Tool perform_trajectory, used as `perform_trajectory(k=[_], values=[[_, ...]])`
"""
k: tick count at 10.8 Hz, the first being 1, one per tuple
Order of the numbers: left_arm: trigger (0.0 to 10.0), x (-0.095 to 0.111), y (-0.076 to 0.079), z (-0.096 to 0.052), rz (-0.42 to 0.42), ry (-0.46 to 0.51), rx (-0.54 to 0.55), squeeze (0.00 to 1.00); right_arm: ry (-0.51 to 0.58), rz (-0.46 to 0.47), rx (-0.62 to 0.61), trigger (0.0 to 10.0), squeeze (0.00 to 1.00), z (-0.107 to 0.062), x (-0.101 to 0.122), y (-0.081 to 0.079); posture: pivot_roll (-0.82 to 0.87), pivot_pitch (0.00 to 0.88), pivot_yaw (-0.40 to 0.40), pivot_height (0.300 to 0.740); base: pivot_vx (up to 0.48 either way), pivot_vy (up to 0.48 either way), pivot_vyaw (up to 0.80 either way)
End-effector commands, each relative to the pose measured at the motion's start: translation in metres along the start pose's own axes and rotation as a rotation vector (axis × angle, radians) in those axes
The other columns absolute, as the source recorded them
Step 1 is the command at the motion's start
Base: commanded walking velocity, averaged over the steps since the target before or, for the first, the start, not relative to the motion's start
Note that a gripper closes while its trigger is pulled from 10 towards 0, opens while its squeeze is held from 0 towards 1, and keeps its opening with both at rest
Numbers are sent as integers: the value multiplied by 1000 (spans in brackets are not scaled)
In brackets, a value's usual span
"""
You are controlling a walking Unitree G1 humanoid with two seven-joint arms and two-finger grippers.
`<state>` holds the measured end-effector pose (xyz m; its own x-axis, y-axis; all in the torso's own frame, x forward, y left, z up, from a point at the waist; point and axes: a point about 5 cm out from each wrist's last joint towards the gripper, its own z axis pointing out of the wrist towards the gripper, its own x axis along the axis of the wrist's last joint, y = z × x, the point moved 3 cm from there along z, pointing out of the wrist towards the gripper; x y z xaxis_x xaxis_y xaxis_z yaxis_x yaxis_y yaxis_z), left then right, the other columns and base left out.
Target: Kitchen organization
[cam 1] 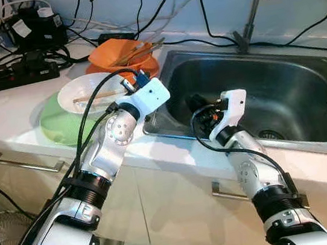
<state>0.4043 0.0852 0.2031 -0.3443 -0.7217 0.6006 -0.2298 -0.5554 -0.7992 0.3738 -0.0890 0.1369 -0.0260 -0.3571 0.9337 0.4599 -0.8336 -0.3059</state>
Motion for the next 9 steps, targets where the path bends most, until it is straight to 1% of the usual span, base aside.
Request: perform_trajectory(k=[1, 4, 9], values=[[0, 2, -2, 2, 9, 3, 3, 0, 13, -5, -11, 10000, 0, 2, 5, 2, 211, 0, -46, 740, 0, 0, 0], [0, 1, -1, 3, 4, 1, 2, 0, 12, -4, -12, 10000, 0, 3, 4, 2, 210, 0, -45, 740, 0, 0, 0], [0, -1, -1, 2, 25, -2, 0, 0, 12, -5, -17, 10000, 0, 3, 3, 3, 214, 0, -46, 740, 0, 0, 0]])
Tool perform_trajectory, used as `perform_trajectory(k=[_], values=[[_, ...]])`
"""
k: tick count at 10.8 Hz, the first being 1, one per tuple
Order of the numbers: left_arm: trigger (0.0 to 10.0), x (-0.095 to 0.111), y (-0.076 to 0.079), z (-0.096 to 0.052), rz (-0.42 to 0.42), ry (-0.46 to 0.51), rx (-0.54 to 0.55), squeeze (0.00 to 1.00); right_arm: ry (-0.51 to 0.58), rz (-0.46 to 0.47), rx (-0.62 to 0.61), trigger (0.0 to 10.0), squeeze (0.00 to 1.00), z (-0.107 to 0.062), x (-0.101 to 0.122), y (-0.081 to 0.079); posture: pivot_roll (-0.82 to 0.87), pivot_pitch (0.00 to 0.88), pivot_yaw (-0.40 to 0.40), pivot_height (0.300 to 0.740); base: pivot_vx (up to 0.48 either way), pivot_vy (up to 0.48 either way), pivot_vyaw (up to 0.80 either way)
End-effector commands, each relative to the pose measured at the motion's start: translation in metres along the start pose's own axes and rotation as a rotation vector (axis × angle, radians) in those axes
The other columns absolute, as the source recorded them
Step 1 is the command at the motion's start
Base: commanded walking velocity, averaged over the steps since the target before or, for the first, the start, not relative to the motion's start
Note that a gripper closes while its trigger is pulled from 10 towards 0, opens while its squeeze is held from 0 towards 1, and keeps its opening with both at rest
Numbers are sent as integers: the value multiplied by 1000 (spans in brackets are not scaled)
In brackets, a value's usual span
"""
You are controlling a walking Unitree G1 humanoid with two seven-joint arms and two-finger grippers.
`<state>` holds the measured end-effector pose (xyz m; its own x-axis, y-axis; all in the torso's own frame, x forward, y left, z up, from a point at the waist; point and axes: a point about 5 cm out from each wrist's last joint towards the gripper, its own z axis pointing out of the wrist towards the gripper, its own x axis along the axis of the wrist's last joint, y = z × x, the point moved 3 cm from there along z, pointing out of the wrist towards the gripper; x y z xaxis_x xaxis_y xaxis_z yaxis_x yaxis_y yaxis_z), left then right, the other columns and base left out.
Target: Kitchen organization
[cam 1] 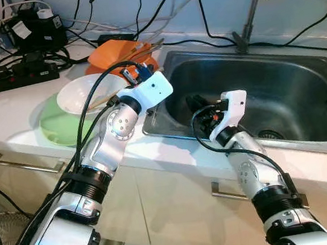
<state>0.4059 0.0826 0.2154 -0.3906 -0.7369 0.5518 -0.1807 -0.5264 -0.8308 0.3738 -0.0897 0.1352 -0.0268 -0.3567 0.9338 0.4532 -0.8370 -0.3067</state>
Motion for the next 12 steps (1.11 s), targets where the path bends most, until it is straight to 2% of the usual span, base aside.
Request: perform_trajectory(k=[1, 3, 4, 5, 6, 7, 8, 9, 10, 11, 12], values=[[0, -6, -1, -2, 15, -32, -7, 0, 10, -5, -10, 10000, 0, 4, 4, 2, 214, 0, -46, 740, 0, 0, 0], [0, 6, -22, -2, 83, 9, 74, 0, 10, -6, -9, 10000, 0, 4, 4, 1, 217, 0, -47, 740, 0, 0, 0], [0, 21, -40, -3, 124, 65, 155, 0, 11, -6, -7, 10000, 0, 5, 4, 1, 220, 0, -47, 740, 0, 0, 0], [1961, 38, -58, -8, 148, 163, 282, 0, 11, -5, -4, 10000, 0, 5, 4, 0, 221, 0, -46, 740, 0, 0, 0], [10000, 55, -70, -12, 62, 252, 326, 0, 10, -6, -3, 10000, 0, 5, 3, -1, 222, 0, -47, 740, 0, 0, 0], [10000, 70, -76, -15, 52, 315, 347, 0, 11, -6, -4, 10000, 0, 5, 3, -1, 221, 0, -47, 740, 0, 0, 0], [10000, 87, -80, -20, -2, 409, 383, 0, 12, -7, -5, 10000, 0, 5, 4, -1, 221, 0, -48, 740, 0, 0, 0], [10000, 96, -82, -24, -128, 483, 417, 0, 10, -16, -5, 10000, 0, 5, 3, -1, 216, 0, -47, 740, 0, 0, 0], [10000, 103, -80, -27, -351, 561, 390, 0, 11, -22, -7, 10000, 0, 5, 4, 0, 210, 0, -45, 740, 0, 0, 0], [10000, 104, -81, -29, -466, 587, 391, 0, 15, -20, -8, 10000, 212, 4, 5, 1, 206, 0, -43, 740, 0, 0, 0], [10000, 103, -84, -31, -583, 602, 397, 0, 20, -17, -10, 10000, 1000, 4, 7, 2, 207, 0, -44, 740, 0, 0, 0]])
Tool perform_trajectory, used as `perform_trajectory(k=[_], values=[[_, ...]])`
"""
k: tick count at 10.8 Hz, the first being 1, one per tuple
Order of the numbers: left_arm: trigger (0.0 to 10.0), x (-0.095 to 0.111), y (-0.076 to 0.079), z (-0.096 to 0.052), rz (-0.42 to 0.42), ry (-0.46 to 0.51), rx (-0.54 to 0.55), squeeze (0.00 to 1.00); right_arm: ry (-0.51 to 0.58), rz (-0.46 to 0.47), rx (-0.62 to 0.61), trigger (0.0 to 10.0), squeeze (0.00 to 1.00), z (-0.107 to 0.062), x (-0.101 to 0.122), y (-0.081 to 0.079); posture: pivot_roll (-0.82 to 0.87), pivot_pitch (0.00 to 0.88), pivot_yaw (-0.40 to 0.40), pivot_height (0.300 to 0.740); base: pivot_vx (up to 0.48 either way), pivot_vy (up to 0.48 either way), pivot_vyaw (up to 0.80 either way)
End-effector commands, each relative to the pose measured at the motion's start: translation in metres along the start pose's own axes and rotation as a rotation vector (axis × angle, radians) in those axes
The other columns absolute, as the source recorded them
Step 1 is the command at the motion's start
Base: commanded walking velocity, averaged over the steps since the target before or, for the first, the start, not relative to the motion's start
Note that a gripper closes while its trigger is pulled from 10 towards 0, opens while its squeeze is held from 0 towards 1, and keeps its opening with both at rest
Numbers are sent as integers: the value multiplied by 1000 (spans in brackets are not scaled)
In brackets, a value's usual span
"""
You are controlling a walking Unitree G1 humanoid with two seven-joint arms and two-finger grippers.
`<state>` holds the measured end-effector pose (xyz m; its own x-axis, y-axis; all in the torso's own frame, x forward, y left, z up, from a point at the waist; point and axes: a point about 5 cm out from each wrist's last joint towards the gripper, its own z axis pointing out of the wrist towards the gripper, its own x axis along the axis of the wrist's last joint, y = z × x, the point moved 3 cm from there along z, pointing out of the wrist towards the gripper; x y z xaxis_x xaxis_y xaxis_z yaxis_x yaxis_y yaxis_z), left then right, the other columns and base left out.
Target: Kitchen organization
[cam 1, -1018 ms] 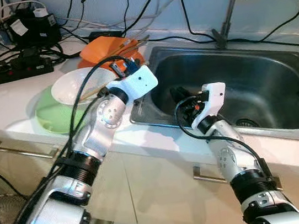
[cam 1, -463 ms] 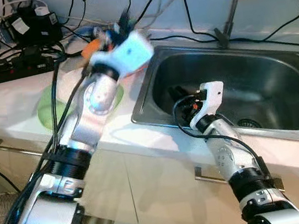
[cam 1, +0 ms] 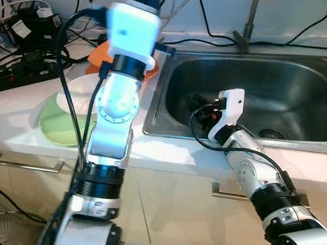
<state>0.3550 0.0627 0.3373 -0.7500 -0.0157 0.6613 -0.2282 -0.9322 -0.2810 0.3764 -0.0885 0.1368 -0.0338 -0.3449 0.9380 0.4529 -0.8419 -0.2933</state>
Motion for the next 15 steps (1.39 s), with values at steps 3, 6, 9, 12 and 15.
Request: perform_trajectory(k=[3, 6, 9, 12, 15], values=[[10000, -11, -3, -7, -130, -59, -12, 0, 34, -22, 34, 10000, 1000, 2, 15, 0, 205, 0, -43, 740, 0, 0, 0], [10000, -28, 6, -14, -175, -143, -64, 0, 56, -46, 114, 10000, 1000, 4, 23, -13, 202, 0, -37, 740, 0, 0, 0], [10000, -34, 12, -19, -231, -172, -95, 0, 83, -73, 206, 10000, 0, 3, 29, -32, 199, 0, -29, 740, 0, 0, 0], [10000, -36, 17, -20, -300, -192, -111, 0, 87, -64, 242, 10000, 0, 2, 29, -42, 200, 0, -26, 740, 0, 0, 0], [10000, -36, 27, -23, -401, -215, -133, 0, 81, -55, 257, 10000, 0, 2, 26, -50, 206, 0, -19, 740, 0, 0, 0]])
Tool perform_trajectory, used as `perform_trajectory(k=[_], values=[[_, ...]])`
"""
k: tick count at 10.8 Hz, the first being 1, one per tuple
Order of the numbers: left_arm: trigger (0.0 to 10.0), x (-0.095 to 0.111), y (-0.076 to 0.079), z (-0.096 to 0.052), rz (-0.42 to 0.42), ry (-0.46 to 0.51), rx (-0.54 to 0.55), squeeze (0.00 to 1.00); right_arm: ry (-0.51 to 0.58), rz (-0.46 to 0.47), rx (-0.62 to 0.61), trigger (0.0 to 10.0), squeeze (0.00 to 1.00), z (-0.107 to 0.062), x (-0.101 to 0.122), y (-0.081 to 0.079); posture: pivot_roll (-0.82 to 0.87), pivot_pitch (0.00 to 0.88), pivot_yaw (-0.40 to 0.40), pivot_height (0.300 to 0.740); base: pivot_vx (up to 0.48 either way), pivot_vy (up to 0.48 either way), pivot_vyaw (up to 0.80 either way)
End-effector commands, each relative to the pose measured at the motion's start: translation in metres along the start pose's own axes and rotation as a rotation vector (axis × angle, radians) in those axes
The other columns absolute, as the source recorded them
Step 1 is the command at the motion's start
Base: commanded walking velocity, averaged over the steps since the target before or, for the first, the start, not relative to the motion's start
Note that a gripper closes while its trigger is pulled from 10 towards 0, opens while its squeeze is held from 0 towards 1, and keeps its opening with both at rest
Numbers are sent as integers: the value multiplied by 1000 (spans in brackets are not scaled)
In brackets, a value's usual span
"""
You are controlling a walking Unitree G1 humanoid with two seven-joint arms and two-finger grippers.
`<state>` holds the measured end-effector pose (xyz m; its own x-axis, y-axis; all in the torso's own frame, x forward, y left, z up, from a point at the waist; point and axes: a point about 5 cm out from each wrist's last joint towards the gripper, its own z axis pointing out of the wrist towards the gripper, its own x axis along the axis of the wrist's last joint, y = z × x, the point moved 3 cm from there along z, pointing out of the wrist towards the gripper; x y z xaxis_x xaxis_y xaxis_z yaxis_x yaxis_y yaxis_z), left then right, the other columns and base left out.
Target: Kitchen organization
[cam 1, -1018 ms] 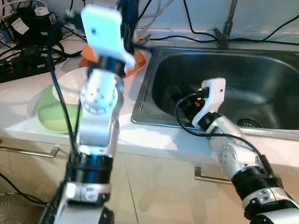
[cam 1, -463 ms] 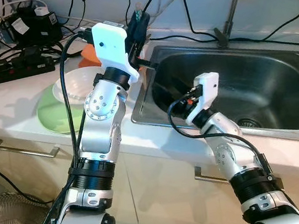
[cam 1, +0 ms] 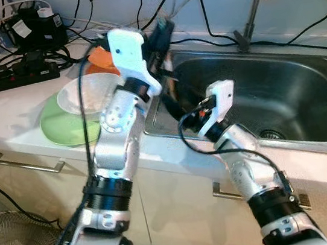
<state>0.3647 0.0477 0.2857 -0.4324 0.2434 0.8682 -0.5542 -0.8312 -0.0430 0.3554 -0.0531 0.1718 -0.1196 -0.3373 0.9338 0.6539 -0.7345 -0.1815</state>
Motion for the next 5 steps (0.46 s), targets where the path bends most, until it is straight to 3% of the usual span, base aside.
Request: perform_trajectory(k=[1, 5], values=[[10000, 4, 6, 1, -8, 3, -33, 0, 11, -3, 7, 10000, 0, 1, 5, -1, 207, 0, -19, 740, 0, 0, 0], [10000, 3, 19, 0, -94, -25, -120, 0, 15, -10, -2, 10000, 0, 3, 5, -3, 207, 0, -13, 740, 0, 0, 0]])
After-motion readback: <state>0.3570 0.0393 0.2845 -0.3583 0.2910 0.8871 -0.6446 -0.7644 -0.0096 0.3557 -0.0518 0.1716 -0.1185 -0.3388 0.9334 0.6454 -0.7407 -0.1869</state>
